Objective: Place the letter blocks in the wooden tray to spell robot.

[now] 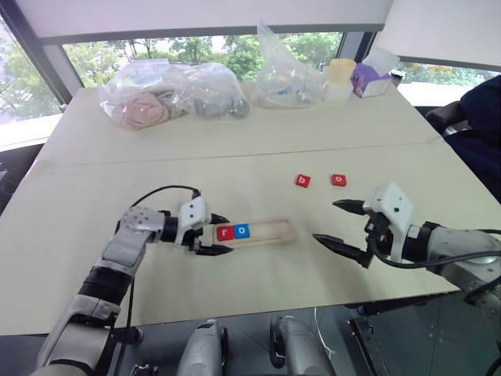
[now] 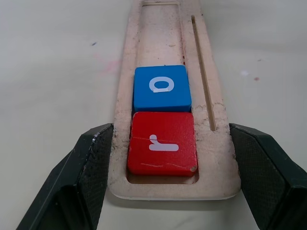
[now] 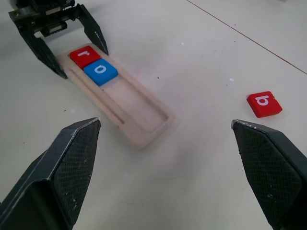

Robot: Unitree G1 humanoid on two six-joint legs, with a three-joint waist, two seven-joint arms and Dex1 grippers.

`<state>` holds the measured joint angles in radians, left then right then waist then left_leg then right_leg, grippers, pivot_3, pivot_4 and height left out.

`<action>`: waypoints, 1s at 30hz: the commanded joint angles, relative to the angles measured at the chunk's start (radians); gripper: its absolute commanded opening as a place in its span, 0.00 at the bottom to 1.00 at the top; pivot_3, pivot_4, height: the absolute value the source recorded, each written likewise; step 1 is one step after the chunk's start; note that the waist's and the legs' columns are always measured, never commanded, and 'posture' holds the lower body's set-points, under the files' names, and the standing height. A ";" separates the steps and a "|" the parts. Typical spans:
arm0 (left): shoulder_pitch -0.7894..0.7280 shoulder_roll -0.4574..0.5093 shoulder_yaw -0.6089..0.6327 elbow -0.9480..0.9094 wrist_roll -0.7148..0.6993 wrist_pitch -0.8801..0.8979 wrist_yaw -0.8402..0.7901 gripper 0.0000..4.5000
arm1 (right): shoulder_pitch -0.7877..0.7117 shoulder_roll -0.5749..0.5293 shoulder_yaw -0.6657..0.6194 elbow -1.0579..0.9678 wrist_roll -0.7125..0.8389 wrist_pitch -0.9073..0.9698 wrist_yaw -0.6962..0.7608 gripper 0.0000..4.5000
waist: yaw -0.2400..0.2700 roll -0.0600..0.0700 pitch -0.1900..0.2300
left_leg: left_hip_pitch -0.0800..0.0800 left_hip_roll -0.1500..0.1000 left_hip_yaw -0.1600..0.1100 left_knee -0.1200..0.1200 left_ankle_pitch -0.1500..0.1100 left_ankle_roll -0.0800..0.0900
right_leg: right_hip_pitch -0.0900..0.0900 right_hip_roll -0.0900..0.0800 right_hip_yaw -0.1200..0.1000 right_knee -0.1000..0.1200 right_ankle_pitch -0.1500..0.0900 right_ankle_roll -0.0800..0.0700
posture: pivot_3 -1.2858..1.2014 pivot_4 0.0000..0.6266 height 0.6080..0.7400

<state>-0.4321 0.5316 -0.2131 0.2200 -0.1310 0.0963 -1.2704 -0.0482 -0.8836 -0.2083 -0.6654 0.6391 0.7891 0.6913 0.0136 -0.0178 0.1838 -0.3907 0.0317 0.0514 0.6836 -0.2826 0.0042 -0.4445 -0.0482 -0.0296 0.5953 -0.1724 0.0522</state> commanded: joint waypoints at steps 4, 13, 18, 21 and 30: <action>0.044 -0.007 -0.048 -0.090 0.013 0.024 0.027 0.70 | -0.052 -0.005 0.015 0.004 -0.009 -0.015 0.015 1.00 | -0.001 0.000 0.000 | 0.000 0.000 -0.001 0.000 0.000 0.000 | 0.000 0.001 0.000 0.000 0.000 0.000 | 0.52 0.24 1.00; 0.093 -0.008 -0.074 -0.146 0.025 0.055 0.069 0.70 | -0.057 0.006 0.042 0.006 -0.018 -0.017 0.014 1.00 | 0.000 0.000 0.000 | 0.000 0.000 -0.001 0.000 0.000 0.000 | 0.000 0.000 0.000 -0.001 0.000 0.001 | 0.52 0.24 1.00; 0.109 0.002 -0.087 -0.143 0.035 0.043 0.065 0.70 | -0.061 0.002 0.044 0.009 -0.019 -0.016 0.020 1.00 | -0.001 0.000 0.000 | 0.000 0.000 -0.001 0.000 0.000 0.000 | 0.000 0.000 0.000 0.000 -0.001 0.001 | 0.52 0.24 1.00; 0.103 0.000 -0.095 -0.112 0.058 0.019 0.081 0.70 | -0.066 0.000 0.051 0.017 -0.032 -0.022 0.022 1.00 | -0.001 0.000 0.000 | 0.000 0.000 -0.001 0.000 0.000 0.000 | 0.000 0.000 0.000 -0.001 -0.001 0.001 | 0.52 0.24 1.00; 0.079 0.001 -0.073 -0.089 0.049 0.002 0.095 0.99 | -0.072 0.017 0.062 0.004 -0.030 -0.014 0.009 1.00 | 0.000 0.000 0.000 | 0.000 0.000 -0.001 0.000 0.000 0.000 | 0.000 0.000 0.000 -0.001 -0.001 0.001 | 0.52 0.24 1.00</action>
<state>-0.3673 0.5253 -0.2600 0.1086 -0.1024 0.0949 -1.1781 -0.1086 -0.8721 -0.1319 -0.6404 0.6081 0.7881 0.7037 0.0133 -0.0176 0.1836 -0.3908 0.0319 0.0504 0.6833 -0.2831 0.0042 -0.4447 -0.0483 -0.0300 0.5938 -0.1731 0.0528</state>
